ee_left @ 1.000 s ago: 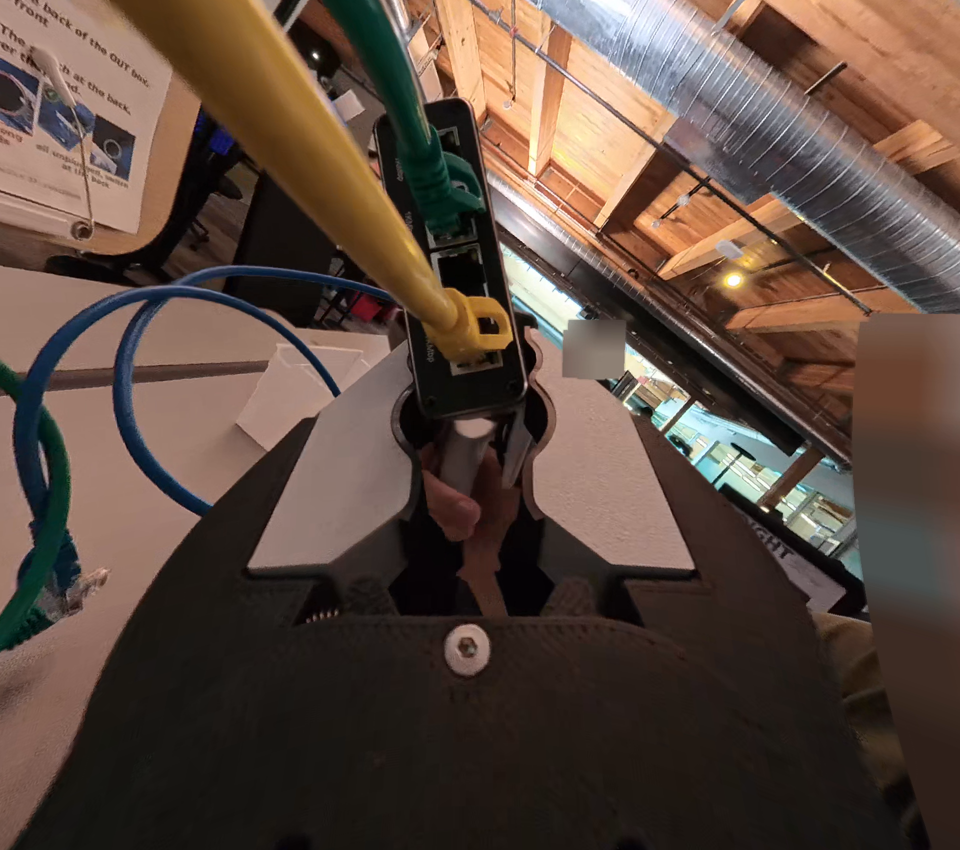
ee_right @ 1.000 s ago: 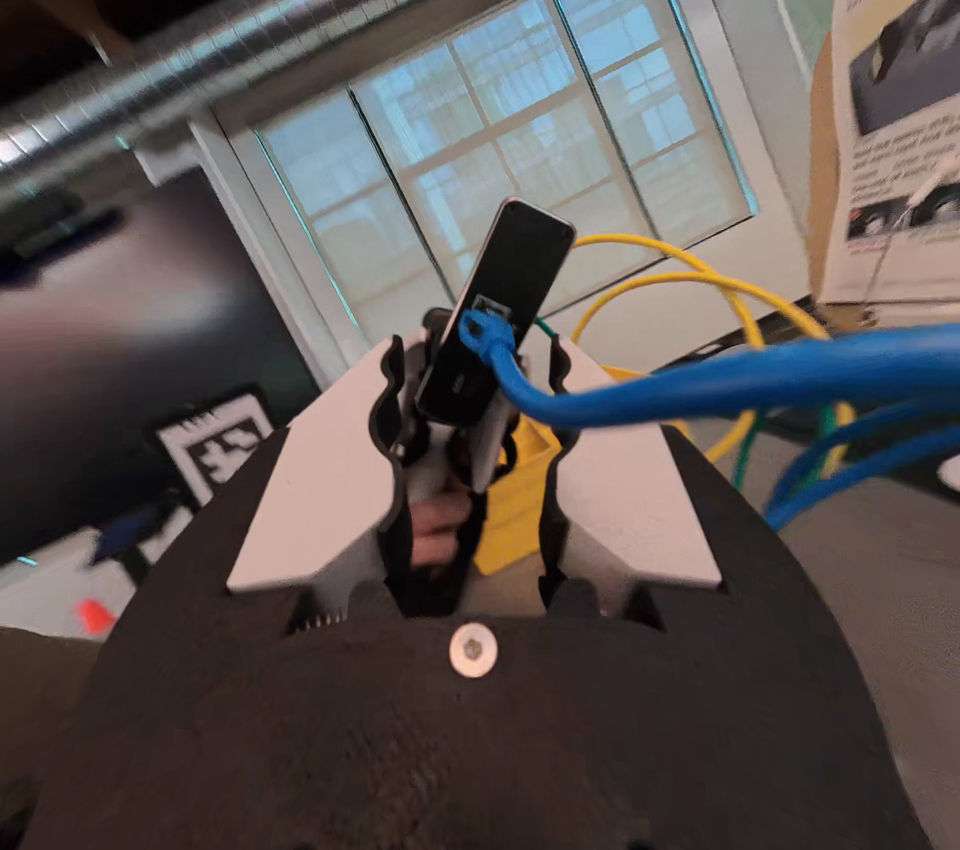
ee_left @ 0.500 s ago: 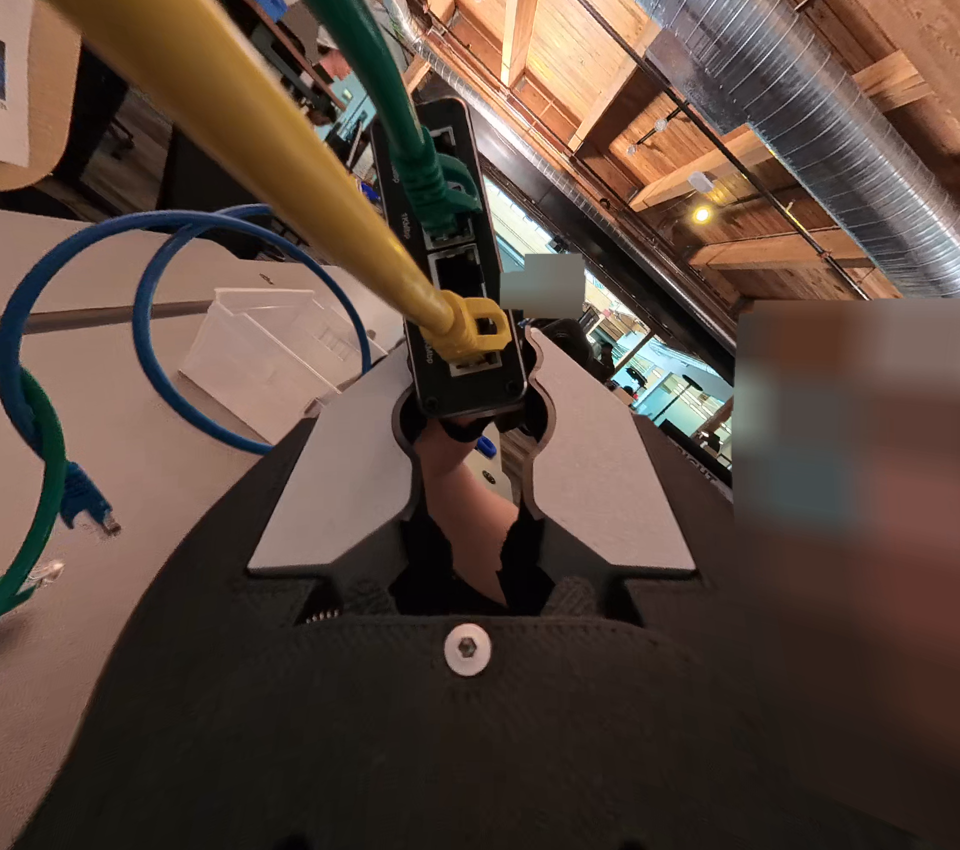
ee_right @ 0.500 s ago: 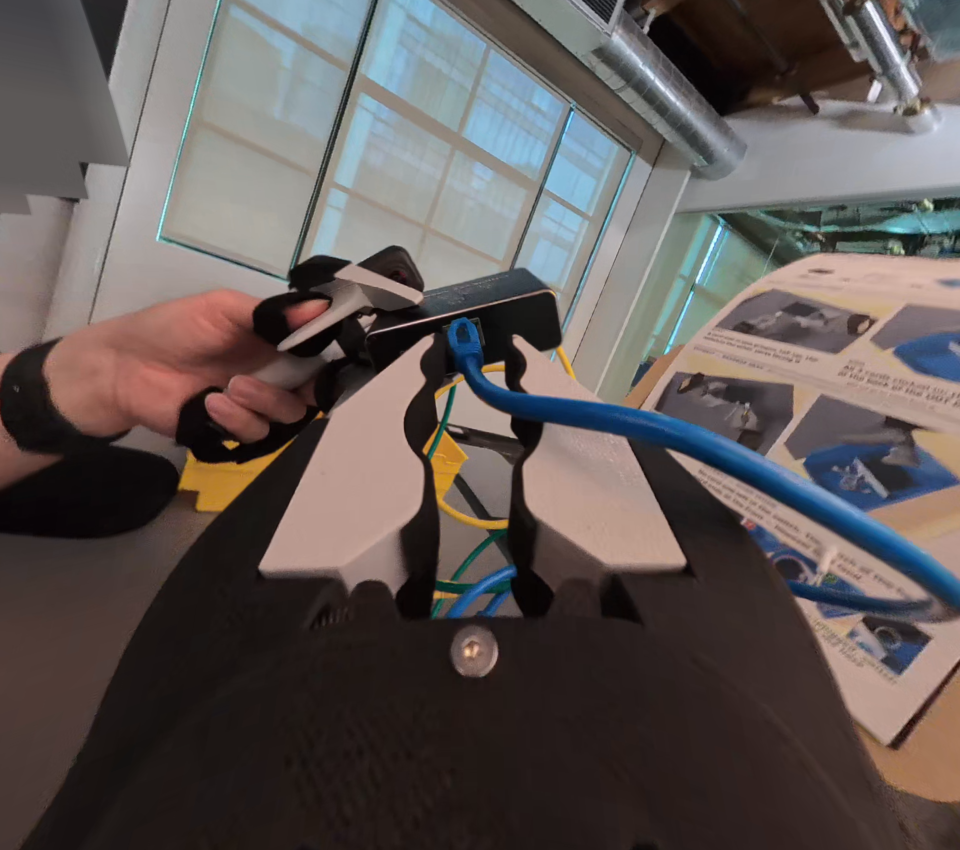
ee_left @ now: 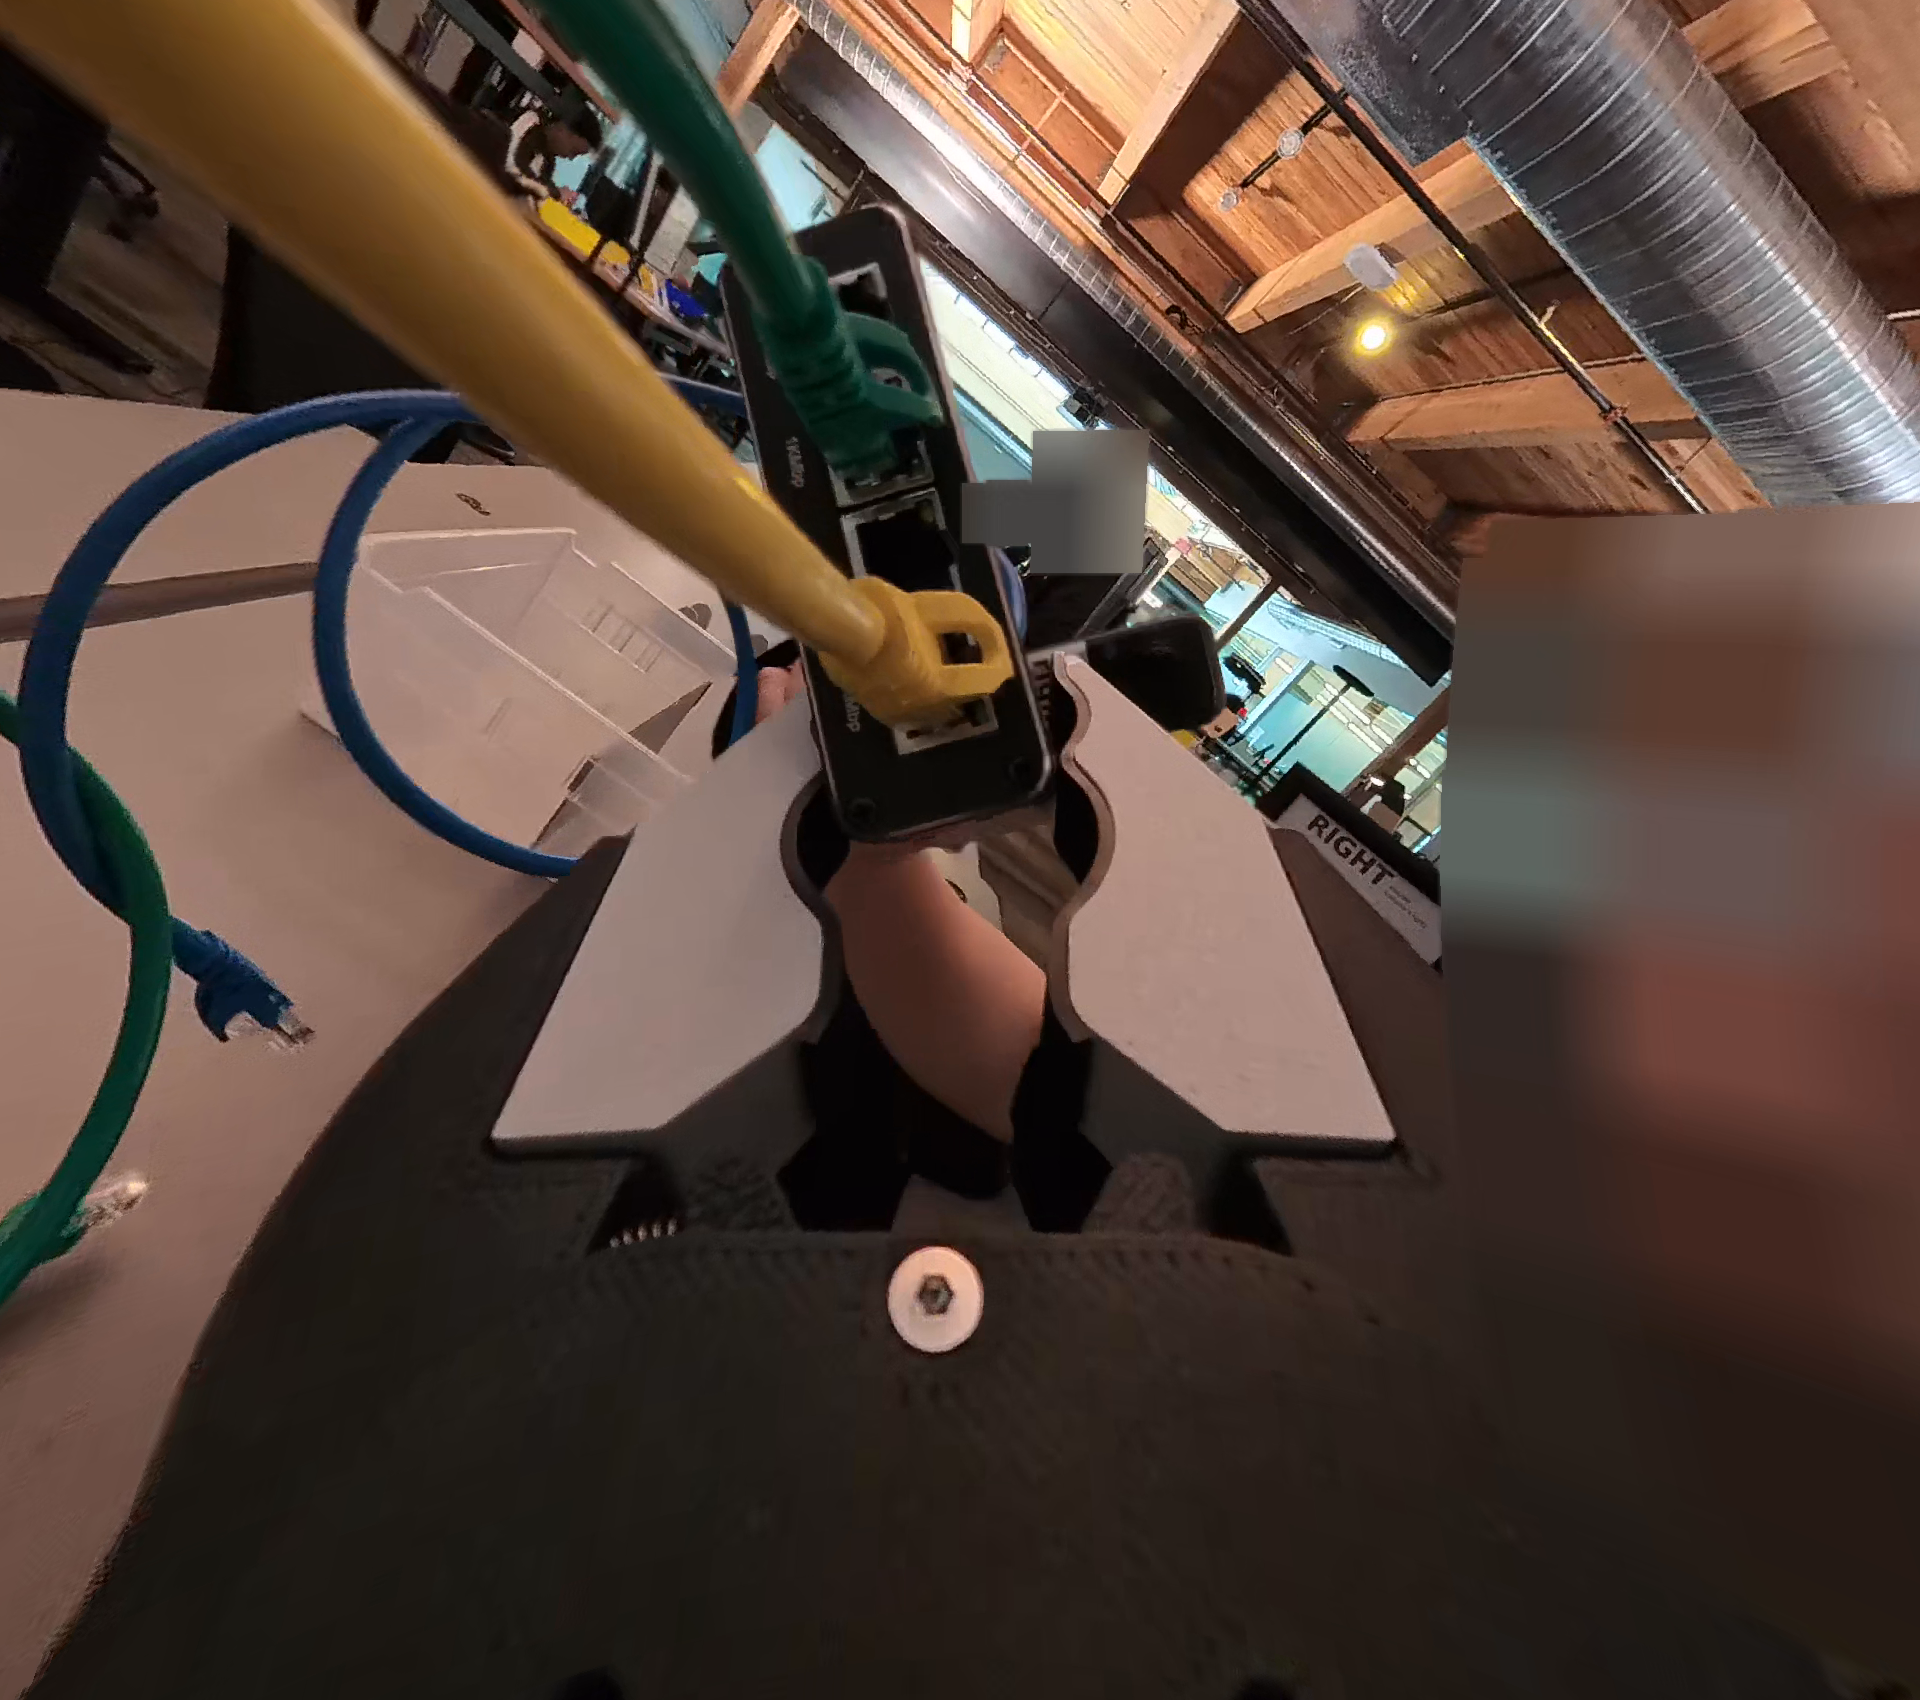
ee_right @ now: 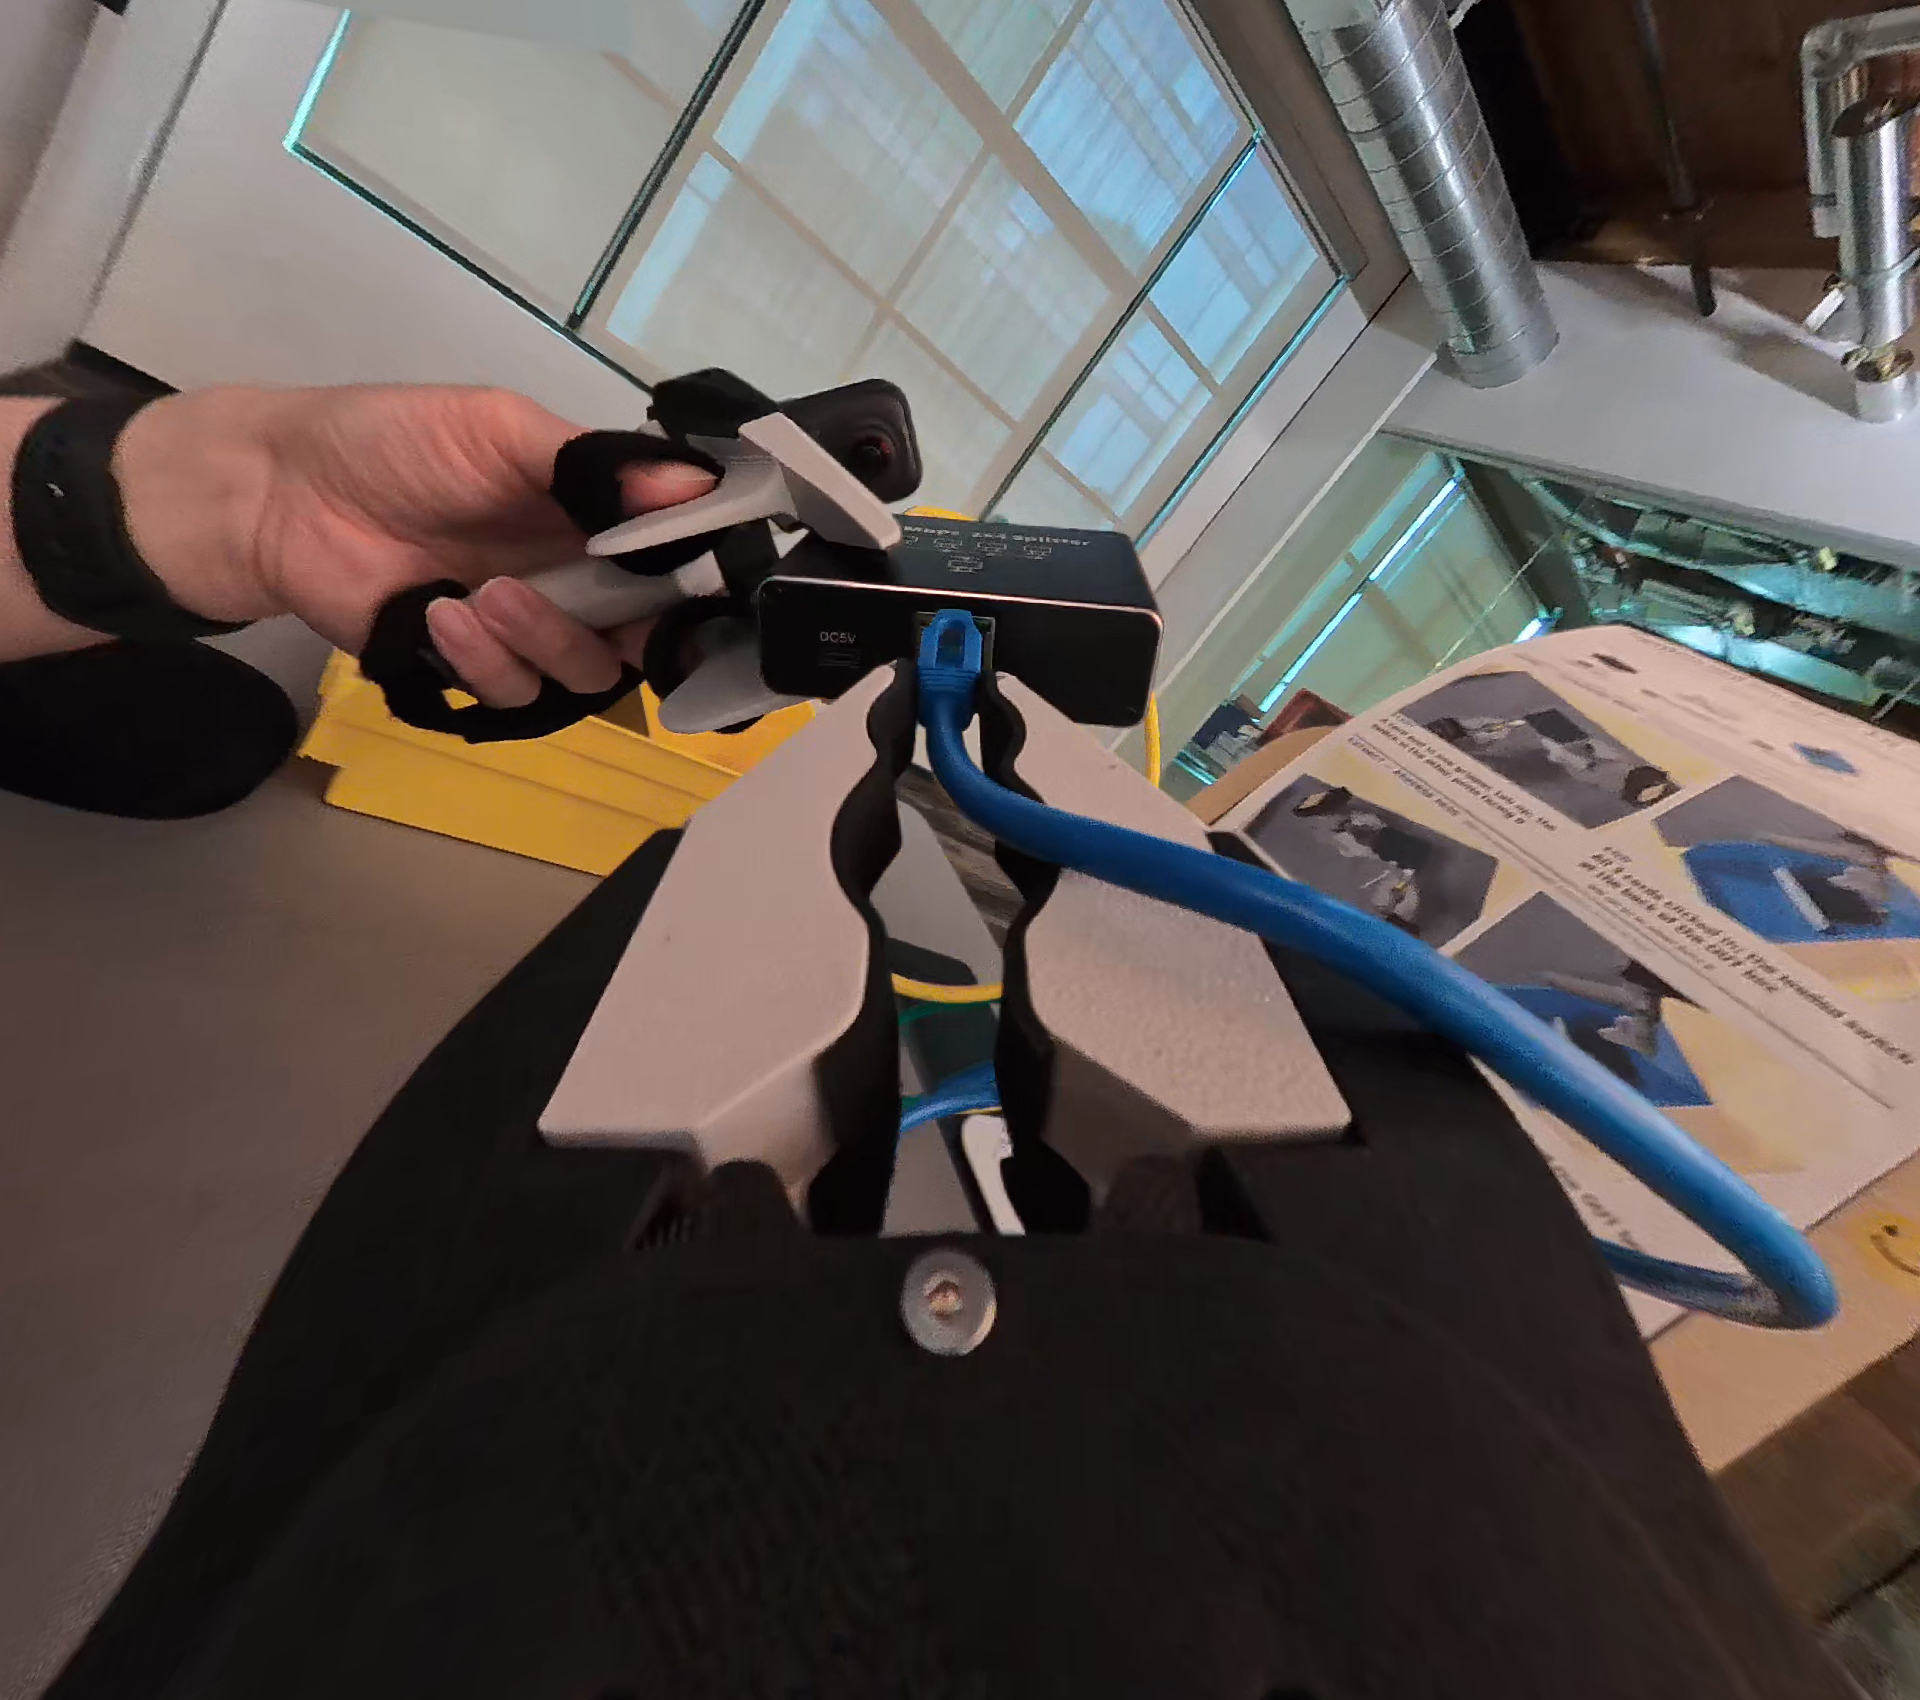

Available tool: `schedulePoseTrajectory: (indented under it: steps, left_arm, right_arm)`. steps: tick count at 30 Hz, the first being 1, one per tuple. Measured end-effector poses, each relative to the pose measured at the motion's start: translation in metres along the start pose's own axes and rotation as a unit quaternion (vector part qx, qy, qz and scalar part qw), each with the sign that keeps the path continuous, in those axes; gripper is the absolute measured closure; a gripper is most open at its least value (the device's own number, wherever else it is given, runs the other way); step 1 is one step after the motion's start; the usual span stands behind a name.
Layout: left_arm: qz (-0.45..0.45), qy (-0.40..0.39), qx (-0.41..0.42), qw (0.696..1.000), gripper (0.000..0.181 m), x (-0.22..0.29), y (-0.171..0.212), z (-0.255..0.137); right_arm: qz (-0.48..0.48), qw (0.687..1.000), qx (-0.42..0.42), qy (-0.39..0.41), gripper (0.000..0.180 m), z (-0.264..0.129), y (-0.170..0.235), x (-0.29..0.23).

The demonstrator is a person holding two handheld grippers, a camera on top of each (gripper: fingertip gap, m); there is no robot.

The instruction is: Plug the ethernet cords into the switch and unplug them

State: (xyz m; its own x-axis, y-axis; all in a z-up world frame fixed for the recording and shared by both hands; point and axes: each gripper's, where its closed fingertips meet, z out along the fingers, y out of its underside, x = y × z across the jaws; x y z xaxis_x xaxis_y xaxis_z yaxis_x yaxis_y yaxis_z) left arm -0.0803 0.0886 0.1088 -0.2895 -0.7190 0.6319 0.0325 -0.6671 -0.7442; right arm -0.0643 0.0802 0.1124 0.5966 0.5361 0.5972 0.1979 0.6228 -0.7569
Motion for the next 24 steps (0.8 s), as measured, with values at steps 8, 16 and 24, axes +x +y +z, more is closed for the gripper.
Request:
schedulePoseTrajectory:
  steps: [8,16,24]
  left_arm:
    - [0.028,0.029,0.041,0.998,0.138,0.011,-0.009,0.002]
    - [0.015,0.07,0.034,0.997,0.141,0.014,-0.006,0.004]
    - [0.12,0.027,0.013,0.992,0.14,0.023,0.0,0.011]
  right_arm:
    - [-0.074,0.997,0.0,0.034,0.169,0.005,-0.016,-0.007]
    - [-0.09,0.995,-0.002,0.042,0.168,0.006,-0.018,-0.007]
    - [-0.113,0.992,-0.012,0.047,0.168,0.006,-0.024,-0.008]
